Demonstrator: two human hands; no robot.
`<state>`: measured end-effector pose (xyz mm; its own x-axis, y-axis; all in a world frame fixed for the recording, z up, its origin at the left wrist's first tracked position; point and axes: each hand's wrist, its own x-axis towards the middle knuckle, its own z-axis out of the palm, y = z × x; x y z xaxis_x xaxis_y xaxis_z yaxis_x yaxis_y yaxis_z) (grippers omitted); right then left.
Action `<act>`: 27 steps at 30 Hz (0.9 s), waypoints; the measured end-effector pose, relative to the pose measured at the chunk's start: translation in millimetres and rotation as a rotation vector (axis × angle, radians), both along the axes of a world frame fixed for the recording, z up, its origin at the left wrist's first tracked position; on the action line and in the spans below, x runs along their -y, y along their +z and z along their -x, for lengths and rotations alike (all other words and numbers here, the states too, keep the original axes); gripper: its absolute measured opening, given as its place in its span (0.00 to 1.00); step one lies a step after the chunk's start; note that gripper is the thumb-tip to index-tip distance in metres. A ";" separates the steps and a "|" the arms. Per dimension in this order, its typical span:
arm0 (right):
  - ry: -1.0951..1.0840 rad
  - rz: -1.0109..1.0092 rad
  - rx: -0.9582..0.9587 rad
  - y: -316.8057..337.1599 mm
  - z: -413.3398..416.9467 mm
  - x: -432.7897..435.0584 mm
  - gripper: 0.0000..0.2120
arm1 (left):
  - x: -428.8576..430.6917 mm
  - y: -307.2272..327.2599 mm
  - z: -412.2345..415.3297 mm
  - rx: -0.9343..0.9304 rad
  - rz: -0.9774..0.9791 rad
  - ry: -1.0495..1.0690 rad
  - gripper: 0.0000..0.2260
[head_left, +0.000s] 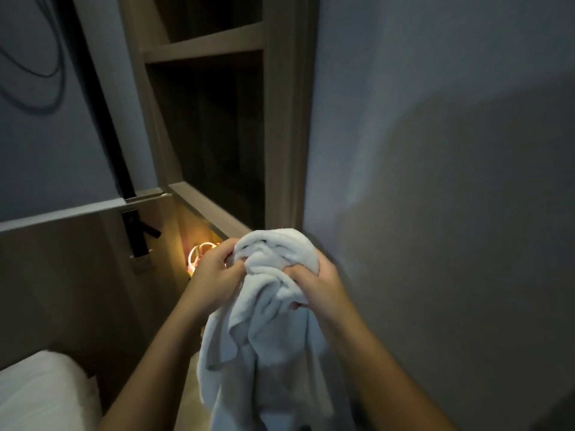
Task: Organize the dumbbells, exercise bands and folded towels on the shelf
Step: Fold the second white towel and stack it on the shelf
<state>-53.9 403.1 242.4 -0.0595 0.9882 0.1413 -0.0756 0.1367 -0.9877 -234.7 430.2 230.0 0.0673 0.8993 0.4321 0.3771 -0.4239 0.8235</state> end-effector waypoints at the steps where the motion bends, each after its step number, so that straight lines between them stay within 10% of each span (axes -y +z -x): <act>1: 0.019 -0.001 0.004 -3.9 6.6 -9.4 0.19 | -10.5 -1.9 7.4 -0.009 0.008 0.010 0.08; 27: -0.613 0.217 -0.128 -112.4 249.2 -185.4 0.24 | -292.9 -89.1 204.4 -0.321 0.262 -0.632 0.12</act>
<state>-303.0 588.5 130.1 0.5264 0.8448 -0.0958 -0.1663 -0.0082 -0.9860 -439.1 723.0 140.8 0.6910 0.7182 0.0817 0.3651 -0.4443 0.8181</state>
